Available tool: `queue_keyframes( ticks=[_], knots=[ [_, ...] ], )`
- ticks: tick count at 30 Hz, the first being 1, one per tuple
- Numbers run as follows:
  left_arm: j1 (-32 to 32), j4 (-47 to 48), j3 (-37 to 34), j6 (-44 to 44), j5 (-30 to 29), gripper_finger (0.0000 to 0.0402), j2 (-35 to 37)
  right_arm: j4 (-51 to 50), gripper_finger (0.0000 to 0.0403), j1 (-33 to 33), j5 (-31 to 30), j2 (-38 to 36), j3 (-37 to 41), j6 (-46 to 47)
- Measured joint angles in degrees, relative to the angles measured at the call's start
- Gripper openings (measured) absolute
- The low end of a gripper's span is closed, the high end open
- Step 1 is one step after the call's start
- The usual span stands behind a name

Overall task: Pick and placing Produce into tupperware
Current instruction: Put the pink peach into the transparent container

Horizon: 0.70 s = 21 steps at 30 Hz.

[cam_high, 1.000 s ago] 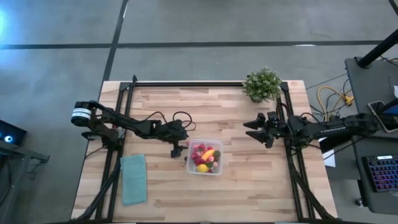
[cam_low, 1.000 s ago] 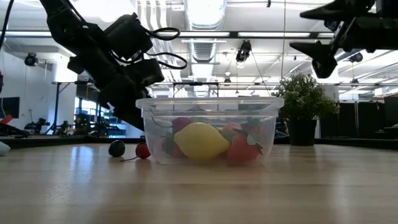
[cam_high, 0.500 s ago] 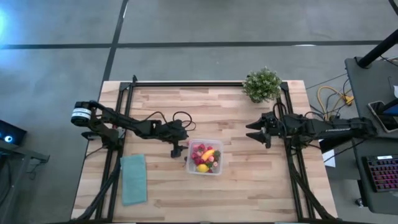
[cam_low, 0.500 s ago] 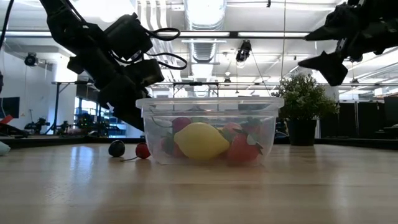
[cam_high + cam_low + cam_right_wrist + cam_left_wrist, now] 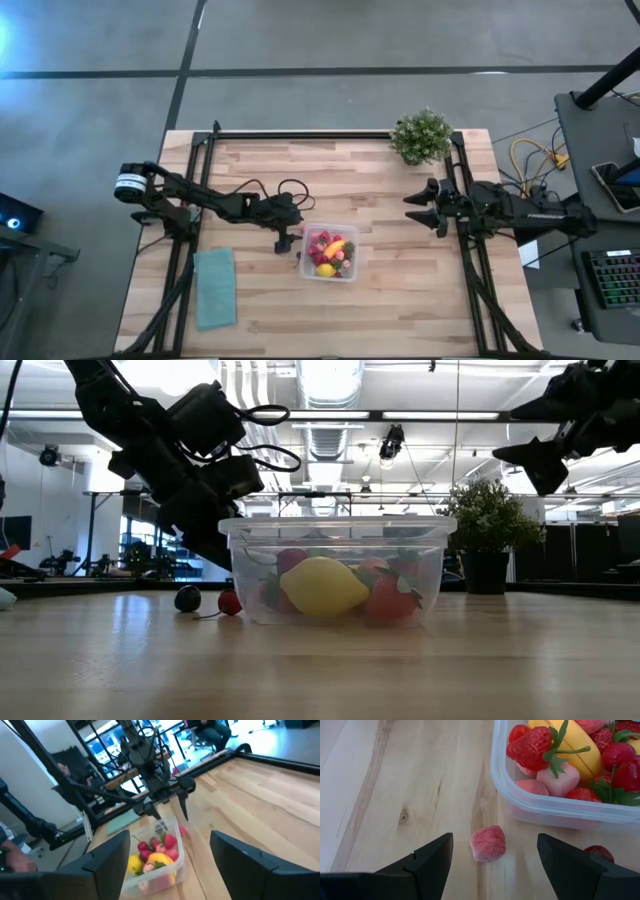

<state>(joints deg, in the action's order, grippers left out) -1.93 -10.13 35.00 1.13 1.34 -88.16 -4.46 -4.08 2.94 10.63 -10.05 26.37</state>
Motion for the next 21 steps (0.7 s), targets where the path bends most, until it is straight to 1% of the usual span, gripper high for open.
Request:
queue_keyframes(
  ticks=[5, 11, 18, 21],
  knots=[
    [0.02, 0.05, 0.0, 0.04, 1.28, 0.0274, 0.0, -1.26, 0.0274, 0.0, -0.74, -4.26, 0.81, 0.07],
    [0.02, 0.07, -0.04, 0.04, 1.4, 0.0274, 0.0, -0.6, 0.0271, 0.02, -1.53, -10.42, 4.79, 1.4],
    [0.02, 0.15, -0.17, 0.13, 1.54, 0.0274, 0.0, 4.92, 0.0265, 0.02, -1.7, -10.62, 9.52, 3.08],
    [0.02, 0.11, -0.28, 0.17, 1.56, 0.0274, -0.01, 5.17, 0.0267, 0.02, -2.57, -10.15, 9.54, 3.15]
  ],
)
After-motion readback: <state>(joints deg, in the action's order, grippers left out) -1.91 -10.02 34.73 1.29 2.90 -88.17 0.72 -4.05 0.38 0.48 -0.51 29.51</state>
